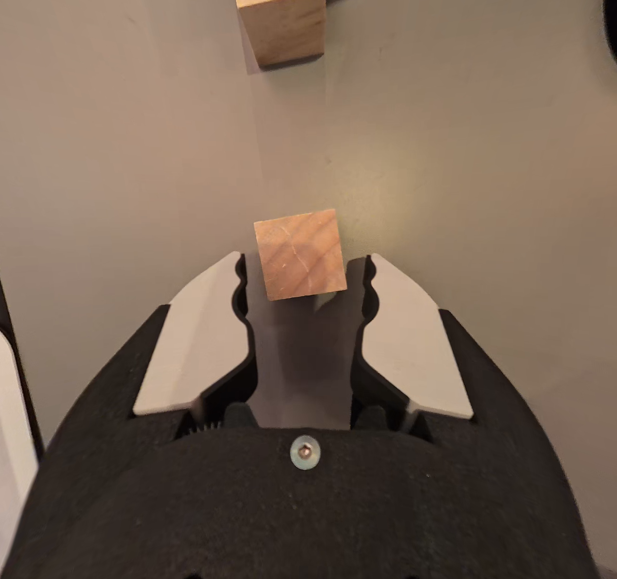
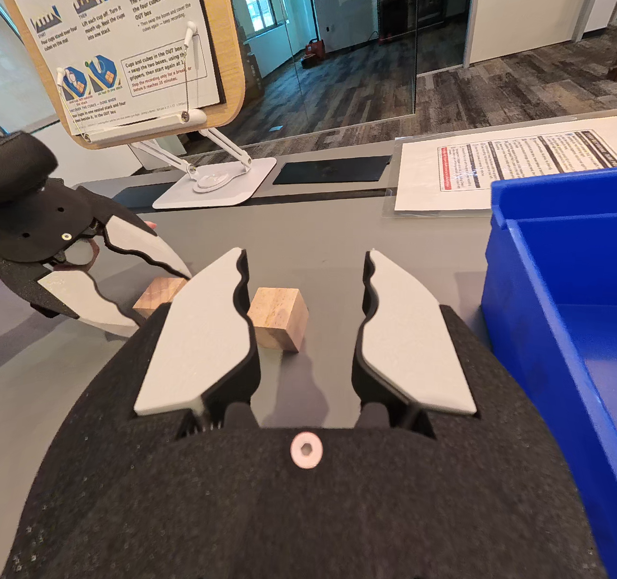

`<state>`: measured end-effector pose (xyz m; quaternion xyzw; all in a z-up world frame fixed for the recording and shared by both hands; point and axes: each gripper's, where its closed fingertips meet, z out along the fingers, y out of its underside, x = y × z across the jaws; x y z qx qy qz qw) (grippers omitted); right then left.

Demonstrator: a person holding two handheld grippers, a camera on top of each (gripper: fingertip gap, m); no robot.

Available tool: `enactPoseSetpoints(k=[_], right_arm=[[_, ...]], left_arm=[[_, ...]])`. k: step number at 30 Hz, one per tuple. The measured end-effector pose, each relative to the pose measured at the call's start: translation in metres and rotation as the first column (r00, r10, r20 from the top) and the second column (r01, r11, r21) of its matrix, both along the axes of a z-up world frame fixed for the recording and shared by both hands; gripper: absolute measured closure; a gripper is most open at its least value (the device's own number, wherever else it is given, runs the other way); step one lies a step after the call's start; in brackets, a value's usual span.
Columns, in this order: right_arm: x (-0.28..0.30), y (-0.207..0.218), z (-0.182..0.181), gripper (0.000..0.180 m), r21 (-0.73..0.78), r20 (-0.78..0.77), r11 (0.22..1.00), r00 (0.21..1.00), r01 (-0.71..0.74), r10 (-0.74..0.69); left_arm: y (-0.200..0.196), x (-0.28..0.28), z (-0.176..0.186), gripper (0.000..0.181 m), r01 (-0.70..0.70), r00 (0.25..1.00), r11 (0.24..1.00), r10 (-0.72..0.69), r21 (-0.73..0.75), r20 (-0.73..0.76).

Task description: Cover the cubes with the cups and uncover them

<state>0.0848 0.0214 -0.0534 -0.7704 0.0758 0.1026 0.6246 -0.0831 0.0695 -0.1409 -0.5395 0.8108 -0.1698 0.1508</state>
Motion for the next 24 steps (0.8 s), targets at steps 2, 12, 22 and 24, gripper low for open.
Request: enactPoseSetpoints(k=[2, 12, 22, 24], right_arm=[[0.001, 0.0, 0.0, 0.114, 0.002, -0.004, 1.0, 1.0, 0.001, -0.001], [-0.001, 0.001, 0.004, 0.115, 0.02, -0.034, 1.0, 0.999, -0.013, 0.014], [-0.004, -0.001, 0.008, 0.115, 0.021, -0.023, 1.0, 1.0, -0.013, 0.013], [-0.006, 0.0, 0.008, 0.115, 0.017, -0.023, 1.0, 1.0, -0.02, 0.021]], left_arm=[[0.0, 0.0, 0.007, 0.112, -0.007, 1.0, 1.0, 0.007, 0.005, 0.019], [0.0, -0.097, 0.147, 0.108, -0.302, 0.895, 0.941, 0.226, 0.152, 0.384], [0.062, -0.431, 0.171, 0.115, -0.9, 0.424, 0.329, 0.813, 0.288, 0.398], [0.073, -0.483, 0.15, 0.11, -0.964, 0.241, 0.182, 0.908, 0.194, 0.342]])
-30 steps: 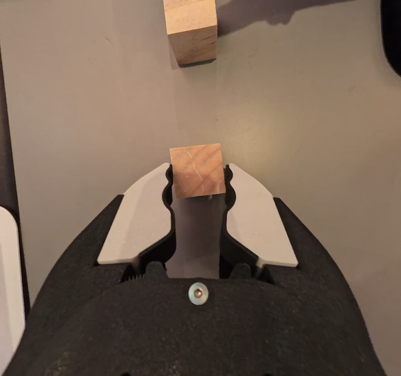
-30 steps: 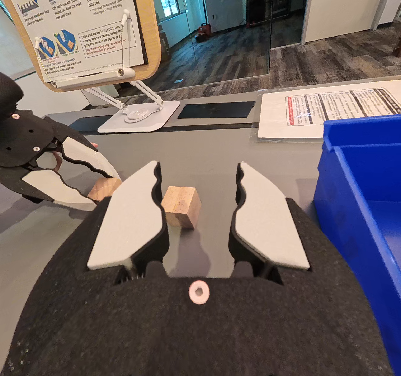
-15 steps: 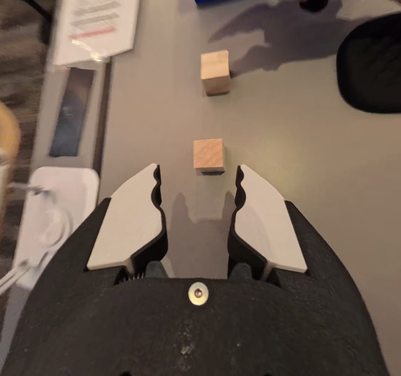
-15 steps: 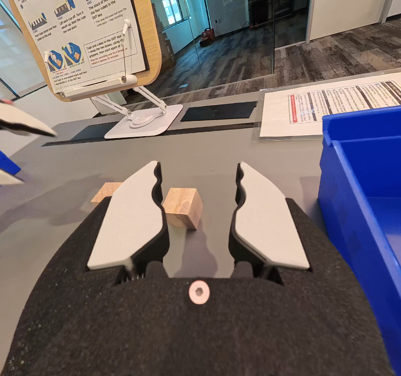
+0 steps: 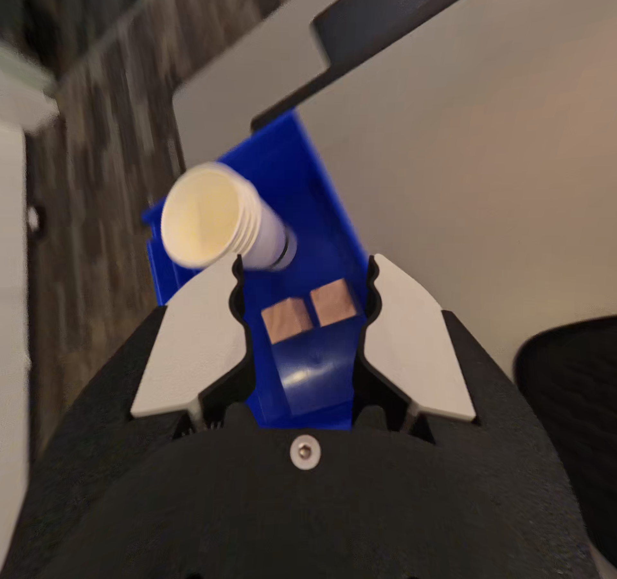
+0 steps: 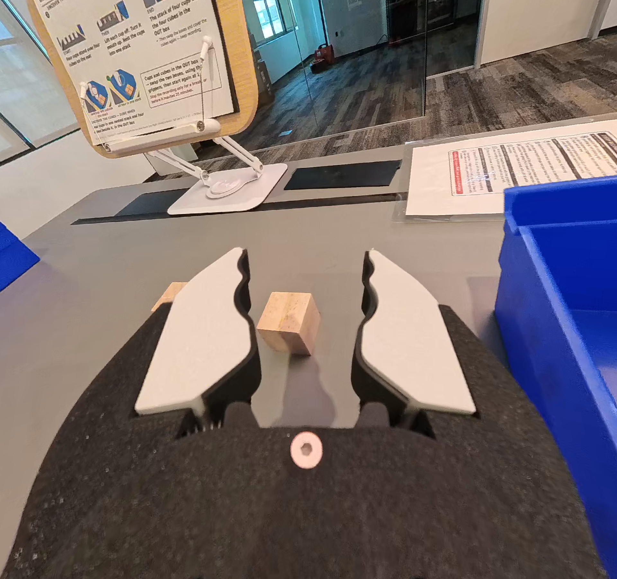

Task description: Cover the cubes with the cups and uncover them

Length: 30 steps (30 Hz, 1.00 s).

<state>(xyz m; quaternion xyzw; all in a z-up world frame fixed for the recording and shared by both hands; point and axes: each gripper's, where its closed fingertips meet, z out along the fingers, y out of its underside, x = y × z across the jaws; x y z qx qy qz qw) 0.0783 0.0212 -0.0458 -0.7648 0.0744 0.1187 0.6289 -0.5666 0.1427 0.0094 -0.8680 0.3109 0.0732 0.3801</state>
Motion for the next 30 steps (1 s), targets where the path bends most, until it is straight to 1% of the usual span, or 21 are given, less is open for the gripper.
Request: enactPoseSetpoints(k=[2, 4, 6, 8, 11, 17, 20, 23, 26, 28, 30], right_arm=[[-0.001, 0.001, 0.0, 0.115, -0.006, 0.011, 1.0, 1.0, -0.001, 0.001], [-0.004, 0.001, -0.001, 0.115, -0.013, 0.02, 1.0, 1.0, -0.008, 0.008], [-0.006, 0.002, -0.004, 0.115, -0.027, 0.032, 1.0, 0.999, -0.013, 0.014], [-0.008, 0.003, -0.007, 0.115, -0.045, 0.043, 0.999, 0.999, -0.018, 0.02], [-0.01, 0.004, -0.011, 0.115, -0.066, 0.055, 0.998, 0.998, -0.023, 0.026], [-0.009, 0.004, -0.012, 0.115, -0.077, 0.056, 0.997, 0.998, -0.023, 0.027], [-0.008, 0.004, -0.012, 0.115, -0.078, 0.051, 0.997, 0.998, -0.022, 0.026], [-0.006, 0.004, -0.014, 0.115, -0.09, 0.047, 0.996, 0.999, -0.018, 0.022], [-0.006, 0.004, -0.014, 0.116, -0.085, 0.036, 0.996, 0.999, -0.021, 0.024], [-0.006, 0.004, -0.014, 0.116, -0.086, 0.034, 0.996, 0.999, -0.023, 0.026], [-0.006, 0.004, -0.014, 0.116, -0.087, 0.034, 0.996, 0.999, -0.023, 0.026]], left_arm=[[0.008, -0.039, -0.027, 0.113, -0.13, 0.989, 0.987, 0.137, -0.092, 0.062], [0.011, -0.064, -0.055, 0.112, -0.223, 0.964, 0.956, 0.245, -0.192, 0.102], [0.011, -0.079, -0.08, 0.112, -0.285, 0.939, 0.917, 0.326, -0.281, 0.113], [0.01, -0.087, -0.098, 0.11, -0.324, 0.924, 0.884, 0.372, -0.336, 0.089], [0.008, -0.088, -0.114, 0.111, -0.343, 0.914, 0.855, 0.399, -0.389, 0.071], [0.012, -0.098, -0.128, 0.109, -0.393, 0.902, 0.823, 0.432, -0.41, 0.002], [0.012, -0.098, -0.135, 0.108, -0.4, 0.895, 0.803, 0.447, -0.442, 0.001], [0.012, -0.096, -0.14, 0.11, -0.4, 0.885, 0.788, 0.465, -0.468, 0.025], [0.012, -0.092, -0.142, 0.121, -0.383, 0.882, 0.784, 0.467, -0.489, 0.059], [0.012, -0.089, -0.141, 0.133, -0.366, 0.881, 0.79, 0.465, -0.491, 0.092], [0.011, -0.089, -0.141, 0.136, -0.36, 0.882, 0.796, 0.46, -0.487, 0.1]])
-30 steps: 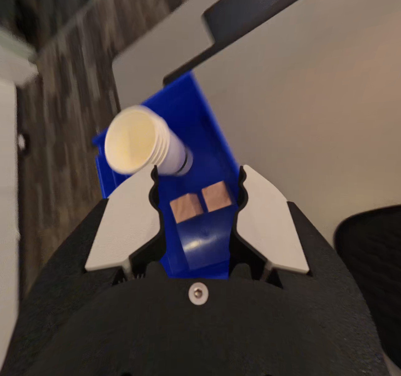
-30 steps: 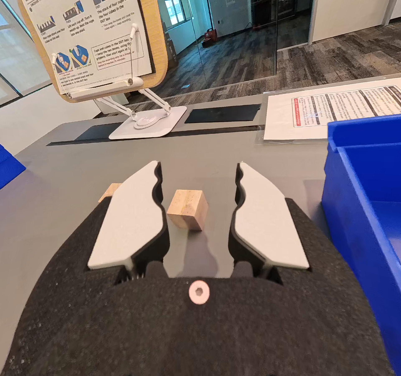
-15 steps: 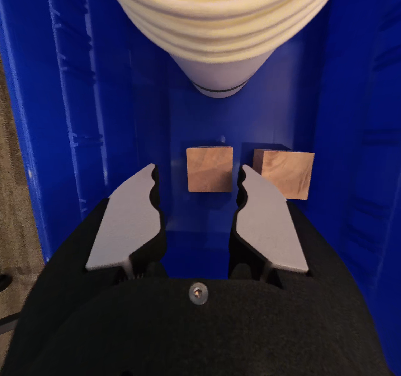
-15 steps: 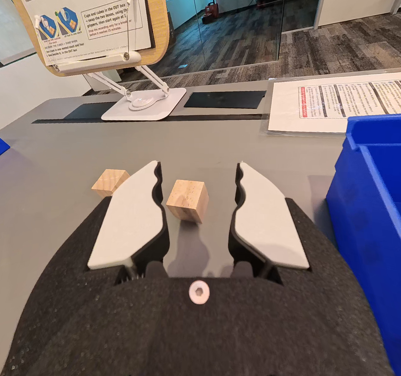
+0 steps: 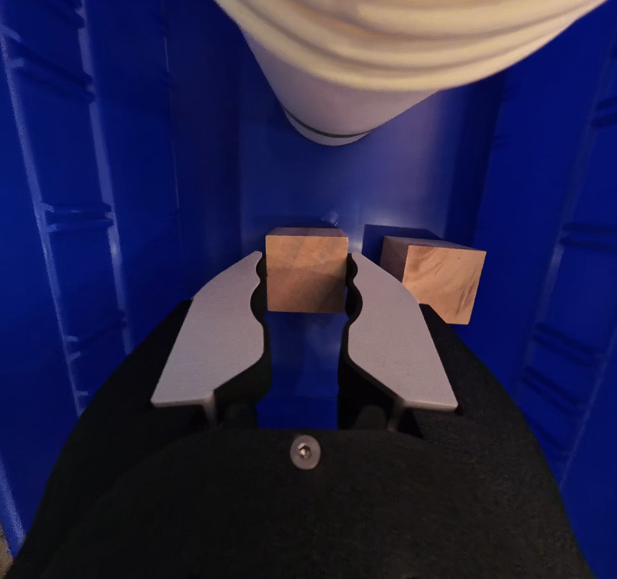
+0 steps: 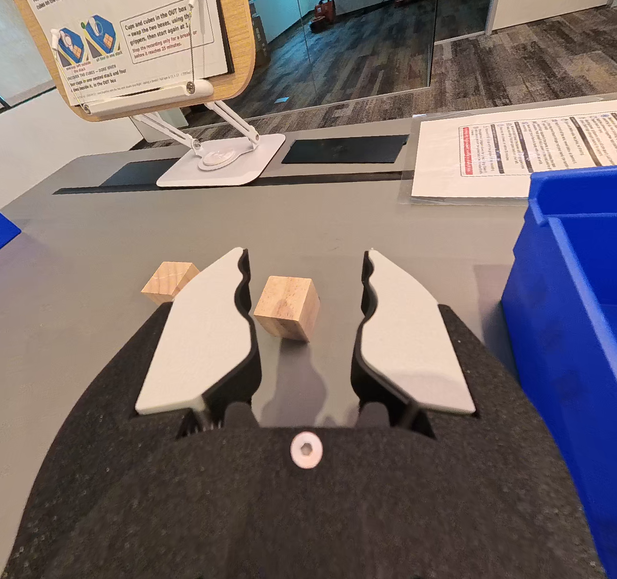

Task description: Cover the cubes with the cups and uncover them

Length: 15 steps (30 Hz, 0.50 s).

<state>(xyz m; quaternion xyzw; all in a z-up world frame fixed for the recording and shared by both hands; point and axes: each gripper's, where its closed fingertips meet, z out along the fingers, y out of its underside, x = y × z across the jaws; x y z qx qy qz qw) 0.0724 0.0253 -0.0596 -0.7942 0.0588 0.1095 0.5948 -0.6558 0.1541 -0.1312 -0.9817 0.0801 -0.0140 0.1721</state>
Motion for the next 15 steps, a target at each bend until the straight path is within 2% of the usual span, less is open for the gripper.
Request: enactPoseSetpoints(k=[4, 7, 11, 15], right_arm=[[0.0, -0.001, 0.001, 0.116, 0.006, -0.007, 1.0, 1.0, 0.0, 0.0], [0.0, -0.001, 0.003, 0.116, 0.015, -0.017, 1.0, 1.0, 0.003, -0.002], [-0.001, -0.001, 0.004, 0.116, 0.02, -0.026, 1.0, 1.0, -0.001, 0.001], [-0.003, 0.0, 0.003, 0.116, 0.014, -0.016, 1.0, 1.0, -0.002, 0.002]], left_arm=[[-0.009, -0.003, 0.003, 0.136, 0.038, 0.999, 0.999, -0.038, -0.003, -0.005], [-0.017, -0.001, 0.02, 0.136, 0.075, 0.997, 0.997, -0.076, 0.036, 0.016], [-0.021, 0.006, 0.061, 0.136, 0.177, 0.984, 0.976, -0.175, 0.127, -0.024], [-0.015, 0.041, 0.133, 0.136, 0.346, 0.938, 0.902, -0.324, 0.259, -0.126]])
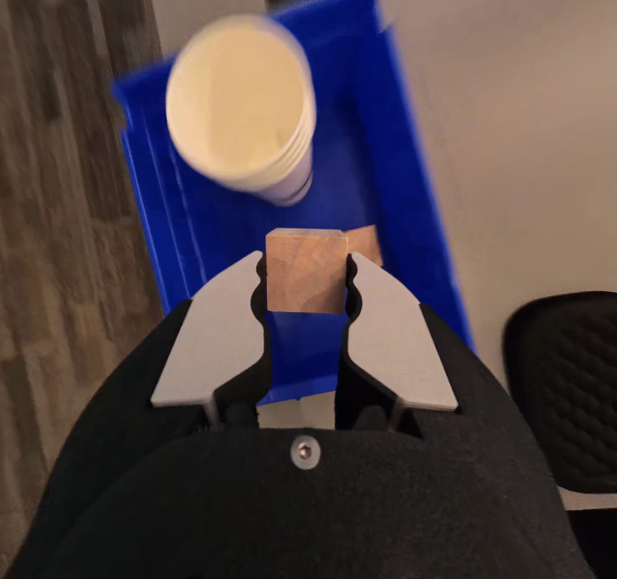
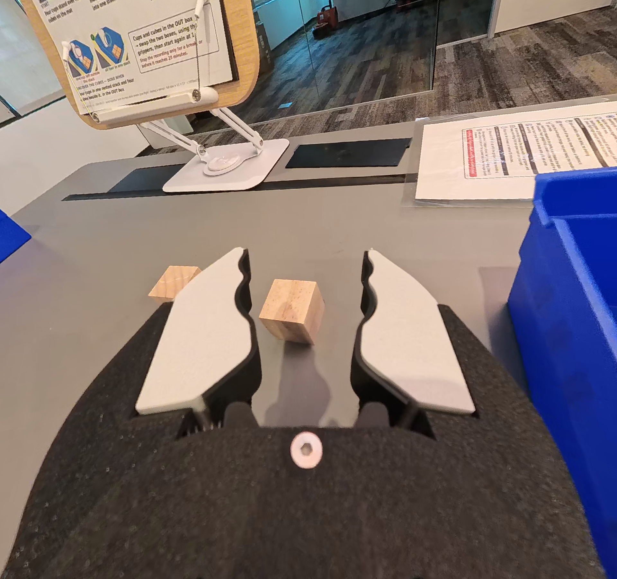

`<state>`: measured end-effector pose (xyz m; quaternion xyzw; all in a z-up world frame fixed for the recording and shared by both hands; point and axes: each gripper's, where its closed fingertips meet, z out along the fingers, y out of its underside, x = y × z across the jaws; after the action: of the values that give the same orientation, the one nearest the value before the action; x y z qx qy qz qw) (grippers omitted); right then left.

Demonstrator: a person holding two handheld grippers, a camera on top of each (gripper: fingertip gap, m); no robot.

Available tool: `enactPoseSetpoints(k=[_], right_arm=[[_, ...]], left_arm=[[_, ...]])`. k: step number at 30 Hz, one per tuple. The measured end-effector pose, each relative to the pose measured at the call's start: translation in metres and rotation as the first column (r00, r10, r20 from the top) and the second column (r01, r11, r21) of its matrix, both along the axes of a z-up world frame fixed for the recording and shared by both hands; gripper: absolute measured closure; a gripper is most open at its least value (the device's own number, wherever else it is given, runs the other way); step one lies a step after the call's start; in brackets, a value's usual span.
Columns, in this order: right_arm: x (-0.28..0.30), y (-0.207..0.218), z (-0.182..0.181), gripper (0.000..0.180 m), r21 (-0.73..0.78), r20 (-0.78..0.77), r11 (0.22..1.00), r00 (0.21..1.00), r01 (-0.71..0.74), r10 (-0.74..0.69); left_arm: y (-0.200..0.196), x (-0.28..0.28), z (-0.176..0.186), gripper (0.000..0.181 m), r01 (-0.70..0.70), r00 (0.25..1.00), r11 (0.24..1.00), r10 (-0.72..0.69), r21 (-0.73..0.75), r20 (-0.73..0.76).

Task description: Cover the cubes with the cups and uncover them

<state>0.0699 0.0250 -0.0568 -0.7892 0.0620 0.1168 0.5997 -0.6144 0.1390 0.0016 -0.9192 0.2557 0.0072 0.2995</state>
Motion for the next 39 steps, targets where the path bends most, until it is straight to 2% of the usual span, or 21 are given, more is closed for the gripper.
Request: enactPoseSetpoints(k=[3, 5, 8, 10, 13, 16, 19, 24, 32, 39], right_arm=[[-0.002, 0.001, -0.001, 0.116, -0.007, 0.007, 1.0, 1.0, -0.004, 0.004], [-0.003, 0.001, -0.002, 0.116, -0.01, 0.012, 1.0, 1.0, -0.008, 0.008], [-0.003, 0.0, -0.002, 0.116, -0.011, 0.015, 1.0, 1.0, -0.01, 0.01], [-0.002, 0.0, 0.0, 0.116, 0.002, 0.007, 1.0, 1.0, -0.011, 0.011], [-0.001, 0.0, 0.003, 0.117, 0.029, -0.016, 1.0, 1.0, -0.012, 0.012], [0.001, -0.001, 0.003, 0.119, 0.04, -0.037, 0.999, 0.999, -0.009, 0.011], [0.005, 0.0, -0.003, 0.119, 0.007, 0.009, 1.0, 1.0, 0.004, -0.004], [0.0, 0.002, -0.009, 0.119, -0.035, 0.065, 0.999, 0.998, -0.009, 0.011], [-0.002, 0.003, -0.008, 0.118, -0.034, 0.05, 0.999, 0.998, -0.021, 0.022], [0.002, 0.002, -0.007, 0.118, -0.027, 0.037, 1.0, 0.999, -0.009, 0.01]], left_arm=[[-0.006, 0.078, 0.051, 0.137, 0.254, 0.966, 0.961, -0.257, 0.113, 0.014], [-0.021, 0.144, 0.06, 0.137, 0.454, 0.887, 0.88, -0.462, 0.135, 0.026], [-0.043, 0.228, 0.034, 0.136, 0.7, 0.714, 0.705, -0.697, 0.115, -0.068], [-0.049, 0.271, 0.003, 0.137, 0.775, 0.632, 0.629, -0.769, 0.064, -0.095], [-0.055, 0.323, -0.041, 0.137, 0.83, 0.556, 0.557, -0.83, -0.018, -0.033], [-0.047, 0.352, -0.076, 0.137, 0.864, 0.494, 0.498, -0.867, -0.079, -0.061], [-0.039, 0.37, -0.098, 0.137, 0.87, 0.474, 0.477, -0.879, -0.123, -0.057], [-0.037, 0.386, -0.113, 0.137, 0.88, 0.452, 0.449, -0.892, -0.157, -0.018], [-0.029, 0.383, -0.129, 0.137, 0.909, 0.347, 0.354, -0.935, -0.221, -0.073], [-0.029, 0.39, -0.138, 0.137, 0.912, 0.311, 0.314, -0.949, -0.265, -0.055]])
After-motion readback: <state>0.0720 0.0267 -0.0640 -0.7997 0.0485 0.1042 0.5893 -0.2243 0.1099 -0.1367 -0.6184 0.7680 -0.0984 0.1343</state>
